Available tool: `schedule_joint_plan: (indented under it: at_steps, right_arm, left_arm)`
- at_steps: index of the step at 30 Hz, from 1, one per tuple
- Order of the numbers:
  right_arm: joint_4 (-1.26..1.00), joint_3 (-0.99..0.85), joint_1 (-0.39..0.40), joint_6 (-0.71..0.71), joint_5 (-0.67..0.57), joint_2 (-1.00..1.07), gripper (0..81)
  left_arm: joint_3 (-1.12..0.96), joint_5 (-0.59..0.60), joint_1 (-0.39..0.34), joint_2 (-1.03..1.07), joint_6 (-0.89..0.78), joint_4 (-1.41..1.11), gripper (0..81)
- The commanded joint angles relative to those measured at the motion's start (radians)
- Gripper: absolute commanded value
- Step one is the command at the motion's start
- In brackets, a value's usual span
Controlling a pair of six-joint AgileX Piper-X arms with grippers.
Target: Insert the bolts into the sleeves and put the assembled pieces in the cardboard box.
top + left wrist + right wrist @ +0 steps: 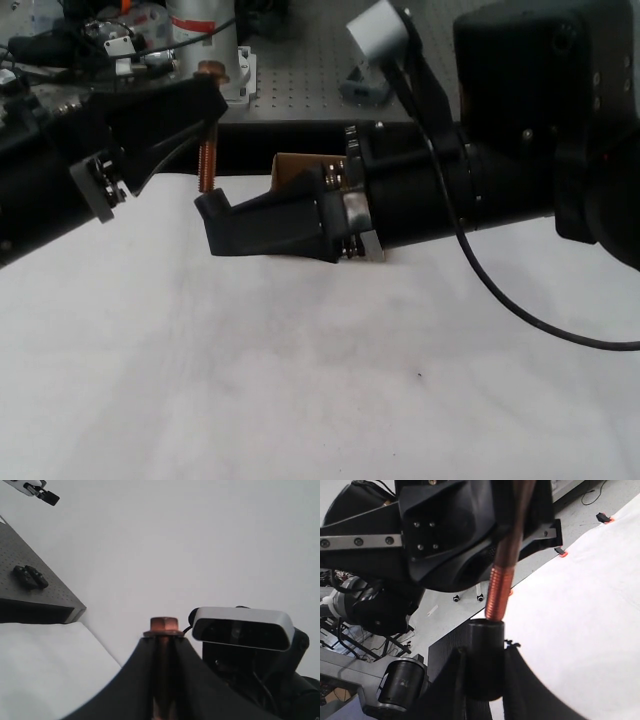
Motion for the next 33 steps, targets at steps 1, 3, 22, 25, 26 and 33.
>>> schedule_joint_plan:
  at_steps: [1, 3, 22, 25, 26, 33]
  right_arm:
    - [-0.016, -0.002, -0.011, -0.007, 0.002, -0.004, 2.9]
    - [-0.028, -0.002, -0.014, -0.007, 0.002, -0.004, 2.9]
    - [-0.03, -0.002, -0.097, 0.022, -0.001, -0.008, 2.9]
    - [-0.03, -0.002, -0.11, 0.022, -0.004, -0.008, 2.9]
    - [-0.03, -0.002, -0.112, 0.022, -0.004, -0.008, 2.9]
    - [-0.03, -0.002, -0.111, 0.016, -0.041, -0.008, 2.9]
  left_arm:
    - [-0.018, 0.031, -0.005, -0.016, -0.024, -0.023, 0.6]
    - [-0.018, 0.046, -0.005, -0.016, -0.024, -0.023, 0.6]
    - [-0.018, 0.082, -0.005, -0.018, -0.019, -0.023, 0.6]
    - [-0.018, 0.082, -0.005, -0.018, -0.013, -0.023, 0.6]
    - [-0.018, 0.082, -0.005, -0.018, -0.013, -0.023, 0.6]
    - [-0.018, 0.102, -0.005, -0.018, -0.013, 0.01, 0.6]
